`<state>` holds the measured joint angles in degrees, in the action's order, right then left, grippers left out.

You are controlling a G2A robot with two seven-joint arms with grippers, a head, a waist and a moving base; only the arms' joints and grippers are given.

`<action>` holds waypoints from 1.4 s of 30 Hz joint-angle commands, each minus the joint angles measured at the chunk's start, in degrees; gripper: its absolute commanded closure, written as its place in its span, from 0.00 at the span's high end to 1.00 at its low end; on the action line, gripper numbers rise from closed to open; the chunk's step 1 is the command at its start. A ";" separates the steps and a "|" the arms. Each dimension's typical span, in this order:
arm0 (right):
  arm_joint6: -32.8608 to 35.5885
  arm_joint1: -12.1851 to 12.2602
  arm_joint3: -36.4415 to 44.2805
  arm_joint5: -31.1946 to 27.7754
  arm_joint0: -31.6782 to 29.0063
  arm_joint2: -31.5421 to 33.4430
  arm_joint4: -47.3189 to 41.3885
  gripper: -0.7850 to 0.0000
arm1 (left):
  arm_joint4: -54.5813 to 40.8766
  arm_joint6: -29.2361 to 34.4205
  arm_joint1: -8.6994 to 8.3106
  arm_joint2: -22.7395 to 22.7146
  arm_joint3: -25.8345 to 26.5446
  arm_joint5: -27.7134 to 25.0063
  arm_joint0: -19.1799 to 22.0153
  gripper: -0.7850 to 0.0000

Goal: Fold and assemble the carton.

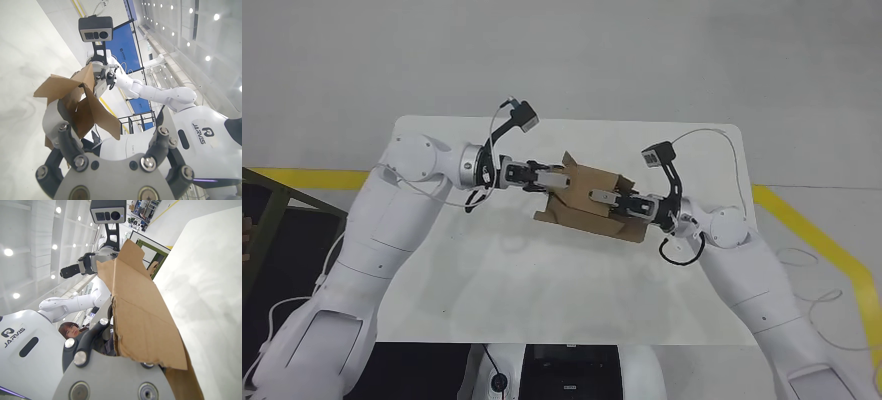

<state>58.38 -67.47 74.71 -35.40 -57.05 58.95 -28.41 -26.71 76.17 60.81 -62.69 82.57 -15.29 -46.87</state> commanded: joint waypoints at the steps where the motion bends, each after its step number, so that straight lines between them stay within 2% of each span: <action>1: -1.12 -0.03 -0.27 -0.24 -0.17 0.33 0.02 0.00 | 0.03 0.06 0.01 0.14 0.05 -0.01 0.05 1.00; 11: -5.93 0.38 0.10 -0.37 -1.46 3.04 3.75 0.00 | -0.16 0.31 -0.07 0.20 0.48 0.15 0.02 1.00; 16: -10.18 0.50 2.81 0.92 -2.42 3.70 8.64 0.00 | -0.41 0.43 0.06 1.00 0.75 0.26 0.10 1.00; 24: -14.91 0.43 5.24 1.94 -3.77 4.26 11.62 0.00 | -0.47 0.58 0.27 2.08 0.36 0.16 0.37 1.00; 42: -18.30 0.18 8.96 3.80 -4.72 4.22 15.16 0.00 | -0.89 1.16 1.13 5.39 -0.95 0.17 1.90 1.00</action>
<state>40.19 -67.28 83.38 -31.74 -61.67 63.27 -13.57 -27.57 77.33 61.91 -57.42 81.76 -15.06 -45.07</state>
